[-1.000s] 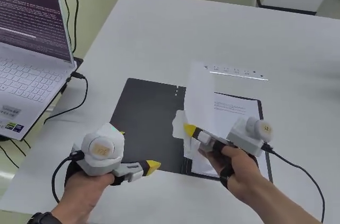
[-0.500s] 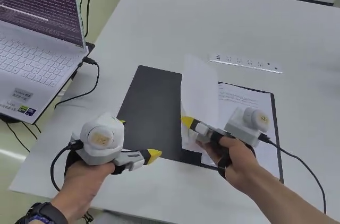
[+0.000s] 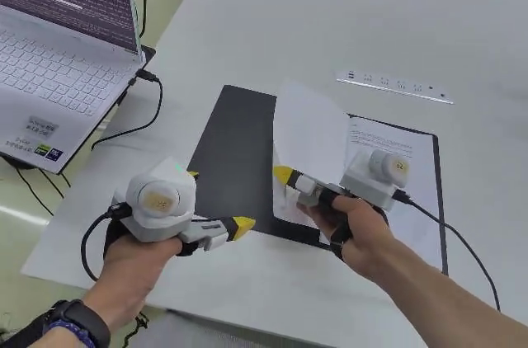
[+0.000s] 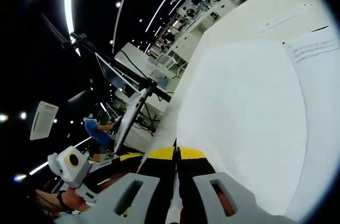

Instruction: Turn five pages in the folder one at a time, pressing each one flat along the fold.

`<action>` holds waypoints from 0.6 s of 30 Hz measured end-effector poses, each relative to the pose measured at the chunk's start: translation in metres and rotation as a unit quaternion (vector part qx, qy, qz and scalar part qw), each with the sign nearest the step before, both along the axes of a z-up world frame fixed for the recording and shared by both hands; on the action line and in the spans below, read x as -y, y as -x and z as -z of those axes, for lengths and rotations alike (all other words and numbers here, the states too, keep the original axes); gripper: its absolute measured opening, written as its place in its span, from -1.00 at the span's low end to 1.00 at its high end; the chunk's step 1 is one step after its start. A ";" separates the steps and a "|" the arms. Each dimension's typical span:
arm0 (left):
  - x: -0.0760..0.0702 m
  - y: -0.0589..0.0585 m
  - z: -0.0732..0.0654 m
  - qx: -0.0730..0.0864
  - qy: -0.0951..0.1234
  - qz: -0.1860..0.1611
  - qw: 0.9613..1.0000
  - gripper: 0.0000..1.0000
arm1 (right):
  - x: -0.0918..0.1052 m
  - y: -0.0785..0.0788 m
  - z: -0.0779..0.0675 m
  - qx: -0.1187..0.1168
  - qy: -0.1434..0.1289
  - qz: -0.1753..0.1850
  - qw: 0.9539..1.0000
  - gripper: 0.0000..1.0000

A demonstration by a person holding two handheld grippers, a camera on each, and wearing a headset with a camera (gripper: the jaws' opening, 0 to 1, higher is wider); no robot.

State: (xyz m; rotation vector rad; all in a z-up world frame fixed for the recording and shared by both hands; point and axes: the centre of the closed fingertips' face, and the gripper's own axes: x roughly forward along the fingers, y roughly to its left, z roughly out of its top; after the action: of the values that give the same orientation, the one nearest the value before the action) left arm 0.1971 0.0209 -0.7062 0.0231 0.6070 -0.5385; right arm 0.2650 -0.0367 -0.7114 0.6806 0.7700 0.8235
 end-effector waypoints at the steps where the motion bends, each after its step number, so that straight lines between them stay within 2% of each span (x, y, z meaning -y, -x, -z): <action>1: -0.001 0.001 0.001 -0.001 0.000 -0.001 1.000 0.51 | -0.002 0.000 0.001 -0.003 -0.002 0.001 1.000 -1.00; 11: -0.006 -0.001 -0.002 -0.002 0.001 -0.005 1.000 0.52 | -0.015 -0.005 0.016 -0.030 -0.011 0.004 0.999 -1.00; 18: -0.004 -0.004 -0.005 0.002 -0.003 -0.003 1.000 0.51 | -0.020 -0.007 0.022 -0.041 -0.009 0.003 0.999 -1.00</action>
State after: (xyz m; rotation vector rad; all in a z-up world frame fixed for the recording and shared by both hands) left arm 0.2008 0.0252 -0.7008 0.0272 0.6053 -0.5301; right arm 0.2720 -0.0165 -0.7333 0.7365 0.8342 0.8025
